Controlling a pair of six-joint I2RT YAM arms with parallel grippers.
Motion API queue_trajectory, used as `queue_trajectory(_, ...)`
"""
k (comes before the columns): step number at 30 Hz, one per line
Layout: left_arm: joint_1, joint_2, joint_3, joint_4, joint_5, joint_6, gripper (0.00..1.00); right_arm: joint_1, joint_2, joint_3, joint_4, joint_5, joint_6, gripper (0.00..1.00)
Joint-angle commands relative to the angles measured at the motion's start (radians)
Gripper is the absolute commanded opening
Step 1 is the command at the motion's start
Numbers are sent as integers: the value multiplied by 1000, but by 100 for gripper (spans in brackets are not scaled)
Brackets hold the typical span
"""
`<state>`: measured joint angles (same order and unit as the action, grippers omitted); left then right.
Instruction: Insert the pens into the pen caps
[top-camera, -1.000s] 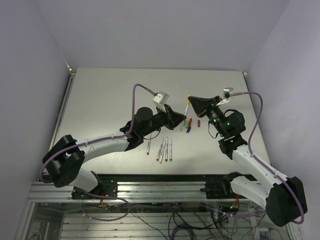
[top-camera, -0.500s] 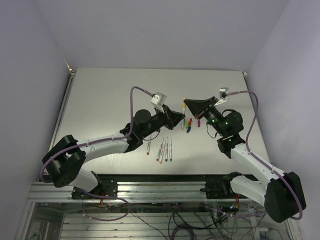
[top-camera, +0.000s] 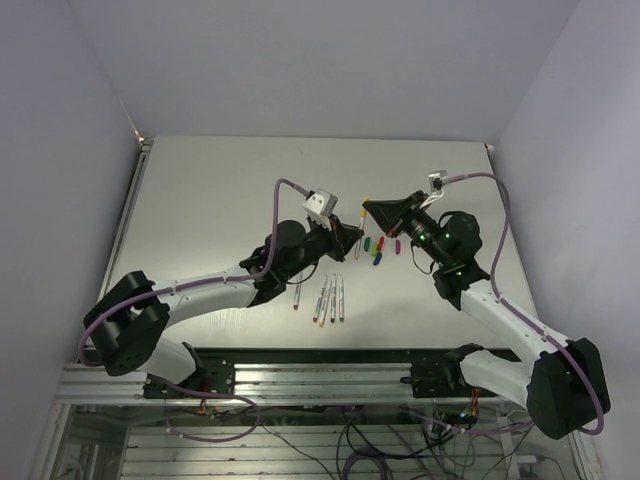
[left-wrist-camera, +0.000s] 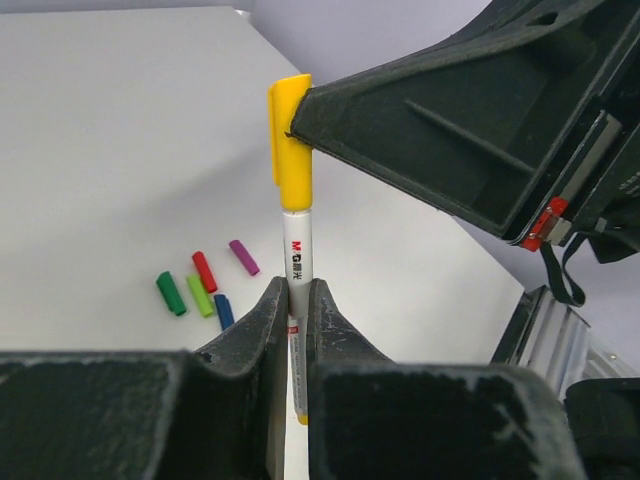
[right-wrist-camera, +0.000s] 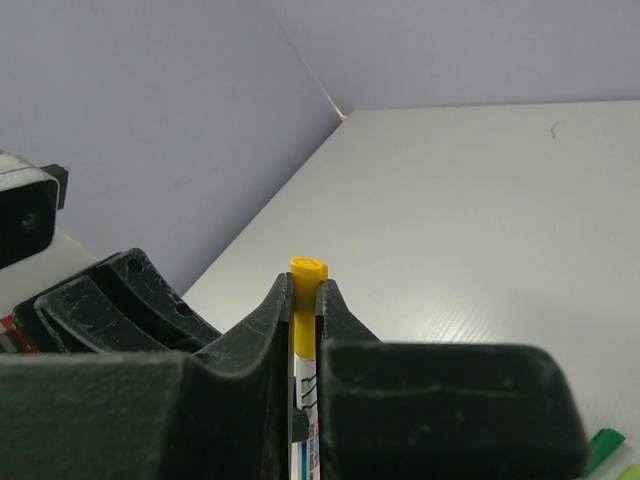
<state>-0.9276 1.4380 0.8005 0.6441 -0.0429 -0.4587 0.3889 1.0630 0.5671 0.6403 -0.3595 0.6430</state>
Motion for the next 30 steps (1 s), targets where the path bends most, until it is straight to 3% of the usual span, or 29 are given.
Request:
queue_trajectory(1,6,-51,84,166,-91,75,7,35,30,-3,-210,-90,-48,0)
queue_trajectory(18,7,-80,100,194,-129,143,7,128,92,36,-360,18,-151,0)
queue_trajectory(30,6,-108,75,110,-149,152,7,134,109,64,-291,44,-145,0)
